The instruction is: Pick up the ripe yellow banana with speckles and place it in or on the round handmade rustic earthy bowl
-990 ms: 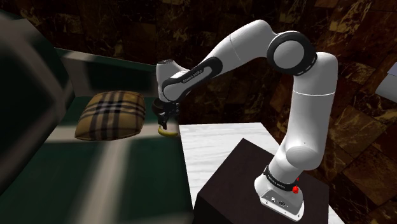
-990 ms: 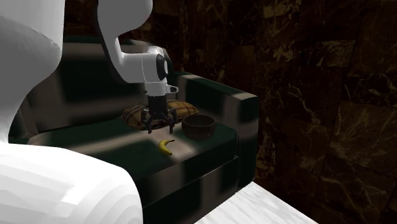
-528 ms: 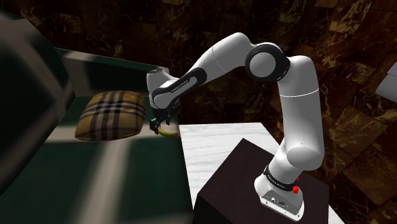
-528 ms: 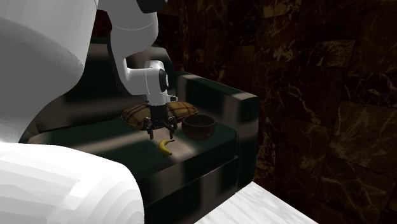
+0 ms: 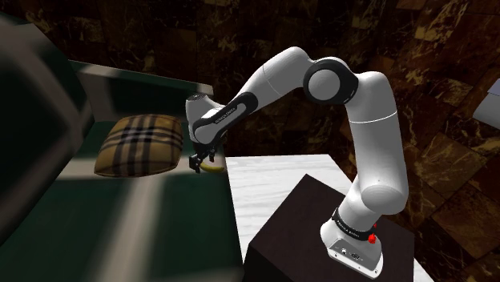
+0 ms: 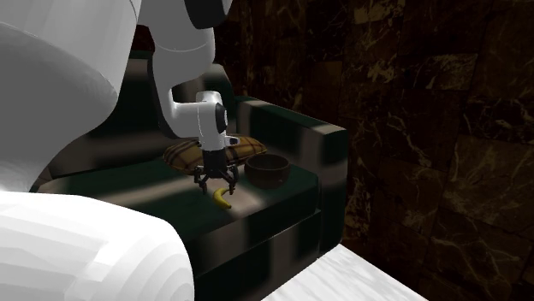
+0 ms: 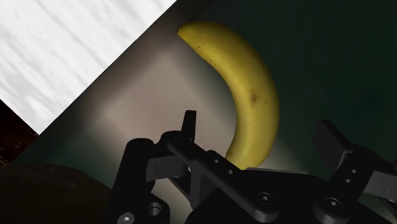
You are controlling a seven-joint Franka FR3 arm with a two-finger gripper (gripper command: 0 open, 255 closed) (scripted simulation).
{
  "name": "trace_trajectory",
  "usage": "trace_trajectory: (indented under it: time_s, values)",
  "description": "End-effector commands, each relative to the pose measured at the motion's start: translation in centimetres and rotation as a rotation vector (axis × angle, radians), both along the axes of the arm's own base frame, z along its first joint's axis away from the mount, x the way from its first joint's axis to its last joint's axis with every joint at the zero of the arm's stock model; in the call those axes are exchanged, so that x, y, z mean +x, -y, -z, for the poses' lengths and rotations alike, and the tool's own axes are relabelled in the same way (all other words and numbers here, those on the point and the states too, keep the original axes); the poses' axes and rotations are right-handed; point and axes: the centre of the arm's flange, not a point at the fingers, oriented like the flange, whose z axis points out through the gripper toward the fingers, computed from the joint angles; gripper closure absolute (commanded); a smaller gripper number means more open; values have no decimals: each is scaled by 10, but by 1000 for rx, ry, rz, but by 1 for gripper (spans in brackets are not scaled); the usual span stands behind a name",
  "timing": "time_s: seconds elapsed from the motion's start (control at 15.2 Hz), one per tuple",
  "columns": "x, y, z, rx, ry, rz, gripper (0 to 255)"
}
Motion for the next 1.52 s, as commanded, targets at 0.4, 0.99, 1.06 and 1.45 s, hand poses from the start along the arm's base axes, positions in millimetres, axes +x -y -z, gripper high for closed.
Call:
trace_trajectory:
  time_s: [0.4, 0.99, 1.06, 1.45]
  values:
    - [0, 0, 0, 0, 0, 0, 255]
    - [0, 0, -10, 0, 0, 0, 255]
    - [0, 0, -15, 0, 0, 0, 255]
    - [0, 0, -47, 0, 0, 0, 255]
